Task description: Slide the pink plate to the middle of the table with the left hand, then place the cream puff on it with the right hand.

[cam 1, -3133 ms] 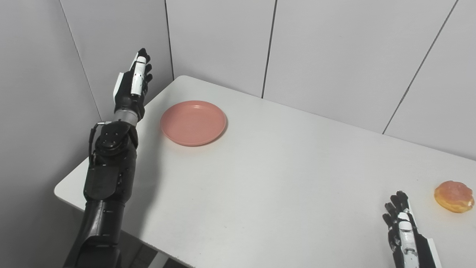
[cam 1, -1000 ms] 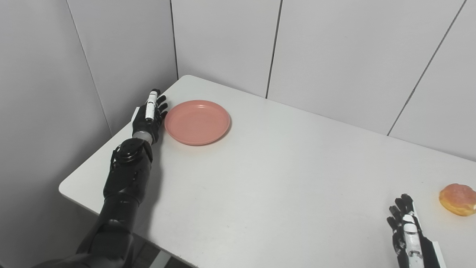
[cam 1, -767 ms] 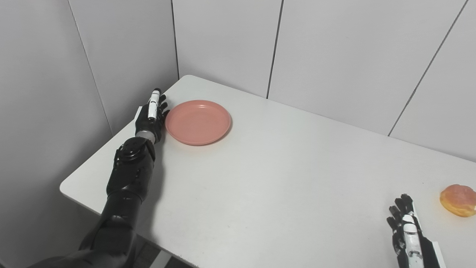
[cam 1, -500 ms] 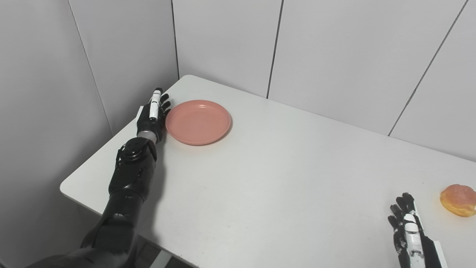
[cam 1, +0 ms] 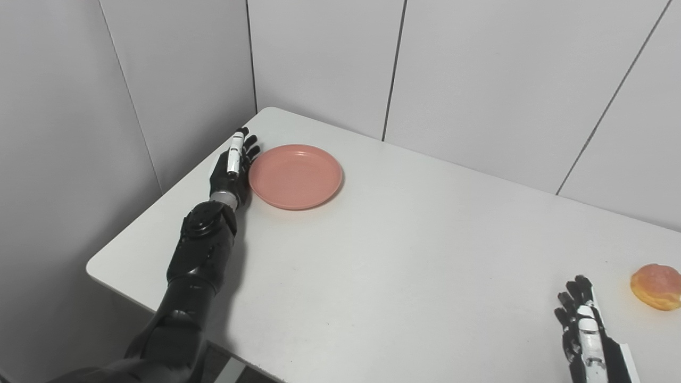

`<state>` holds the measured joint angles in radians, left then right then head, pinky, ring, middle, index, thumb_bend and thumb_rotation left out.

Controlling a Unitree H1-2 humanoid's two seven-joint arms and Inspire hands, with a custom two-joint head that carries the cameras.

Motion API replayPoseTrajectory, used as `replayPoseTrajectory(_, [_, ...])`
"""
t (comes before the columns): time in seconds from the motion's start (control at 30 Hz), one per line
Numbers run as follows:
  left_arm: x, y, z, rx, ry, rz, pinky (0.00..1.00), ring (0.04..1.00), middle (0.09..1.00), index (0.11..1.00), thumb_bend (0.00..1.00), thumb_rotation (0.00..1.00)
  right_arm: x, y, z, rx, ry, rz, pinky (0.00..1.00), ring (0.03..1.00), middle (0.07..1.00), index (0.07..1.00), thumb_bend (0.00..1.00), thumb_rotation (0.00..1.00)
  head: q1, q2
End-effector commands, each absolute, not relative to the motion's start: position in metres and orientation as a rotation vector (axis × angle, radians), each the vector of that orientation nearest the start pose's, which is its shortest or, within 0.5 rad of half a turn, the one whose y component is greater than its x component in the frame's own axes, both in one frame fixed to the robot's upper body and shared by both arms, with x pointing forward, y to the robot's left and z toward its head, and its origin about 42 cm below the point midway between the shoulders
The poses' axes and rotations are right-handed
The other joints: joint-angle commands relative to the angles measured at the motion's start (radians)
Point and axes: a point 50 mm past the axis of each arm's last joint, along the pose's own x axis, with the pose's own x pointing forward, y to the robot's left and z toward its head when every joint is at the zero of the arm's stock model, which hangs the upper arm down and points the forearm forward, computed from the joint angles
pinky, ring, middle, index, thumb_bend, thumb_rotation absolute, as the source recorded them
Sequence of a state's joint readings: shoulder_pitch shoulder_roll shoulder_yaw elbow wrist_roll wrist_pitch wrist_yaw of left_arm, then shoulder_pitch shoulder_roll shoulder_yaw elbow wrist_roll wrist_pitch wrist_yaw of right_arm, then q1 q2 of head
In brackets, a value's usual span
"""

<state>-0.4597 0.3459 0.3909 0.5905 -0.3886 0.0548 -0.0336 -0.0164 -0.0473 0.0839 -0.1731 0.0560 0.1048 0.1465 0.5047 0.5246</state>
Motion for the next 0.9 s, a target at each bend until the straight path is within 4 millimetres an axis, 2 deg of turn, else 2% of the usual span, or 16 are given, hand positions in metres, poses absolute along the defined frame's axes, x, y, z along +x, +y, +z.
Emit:
replayPoseTrajectory(0.0, [0.412,0.404,0.138,-0.264,0.058,0.298,0.96,0.956,0.955,0.938,0.37,1.0,0.289,-0.188,0.153,0.007,-0.15,0.254,1.0,1.0,1.0,1.0,0.01,1.0,-0.003,0.003])
replayPoseTrajectory(0.53, [0.414,0.358,0.125,-0.258,0.122,0.183,0.96,0.953,0.954,0.924,0.36,1.0,0.291,-0.185,0.149,-0.013,-0.149,0.239,1.0,1.0,1.0,1.0,0.04,1.0,-0.034,0.015])
replayPoseTrajectory(0.7, [0.416,0.344,0.12,-0.247,0.157,0.147,0.95,0.951,0.95,0.926,0.32,1.0,0.29,-0.184,0.148,-0.012,-0.143,0.238,1.0,1.0,1.0,1.0,0.05,1.0,-0.047,0.024])
replayPoseTrajectory(0.87, [0.42,0.329,0.117,-0.242,0.167,0.108,0.95,0.949,0.945,0.926,0.34,1.0,0.29,-0.183,0.148,-0.014,-0.138,0.236,1.0,1.0,1.0,1.0,0.07,1.0,-0.054,0.027])
